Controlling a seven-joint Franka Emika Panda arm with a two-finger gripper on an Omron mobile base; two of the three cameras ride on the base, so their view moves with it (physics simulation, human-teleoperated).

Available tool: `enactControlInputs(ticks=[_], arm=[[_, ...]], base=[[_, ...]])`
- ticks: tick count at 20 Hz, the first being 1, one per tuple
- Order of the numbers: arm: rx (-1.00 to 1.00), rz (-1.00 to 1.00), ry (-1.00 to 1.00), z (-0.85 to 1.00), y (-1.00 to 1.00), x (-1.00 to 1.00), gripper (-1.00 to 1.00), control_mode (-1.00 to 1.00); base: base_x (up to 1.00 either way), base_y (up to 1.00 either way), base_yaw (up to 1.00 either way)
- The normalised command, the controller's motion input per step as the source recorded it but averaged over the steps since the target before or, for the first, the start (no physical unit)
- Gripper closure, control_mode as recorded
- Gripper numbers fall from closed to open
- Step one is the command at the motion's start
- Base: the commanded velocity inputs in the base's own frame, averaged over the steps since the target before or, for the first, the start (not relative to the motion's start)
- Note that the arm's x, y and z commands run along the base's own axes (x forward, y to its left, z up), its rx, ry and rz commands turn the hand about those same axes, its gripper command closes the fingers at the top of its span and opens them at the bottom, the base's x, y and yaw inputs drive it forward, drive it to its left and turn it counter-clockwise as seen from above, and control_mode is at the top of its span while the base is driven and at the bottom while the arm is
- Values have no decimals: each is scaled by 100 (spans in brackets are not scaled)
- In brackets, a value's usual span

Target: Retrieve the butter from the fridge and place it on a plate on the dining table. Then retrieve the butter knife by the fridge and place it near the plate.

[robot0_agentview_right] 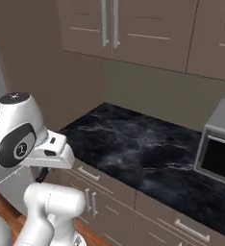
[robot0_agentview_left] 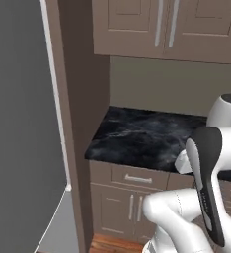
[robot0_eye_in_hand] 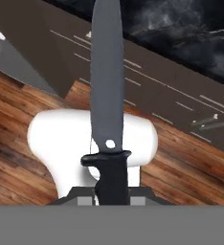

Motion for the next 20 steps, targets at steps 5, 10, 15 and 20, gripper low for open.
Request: enactControlInputs(ticks=[5,10,15,20], arm=[[0,0,0,0,0,0,100,100],[0,0,0,0,0,0,100,100],[0,0,0,0,0,0,100,100],[0,0,0,0,0,0,100,100]], base=[[-46,-65,-60],[-22,-64,-67],[-8,-61,-71],[-5,-62,-70]])
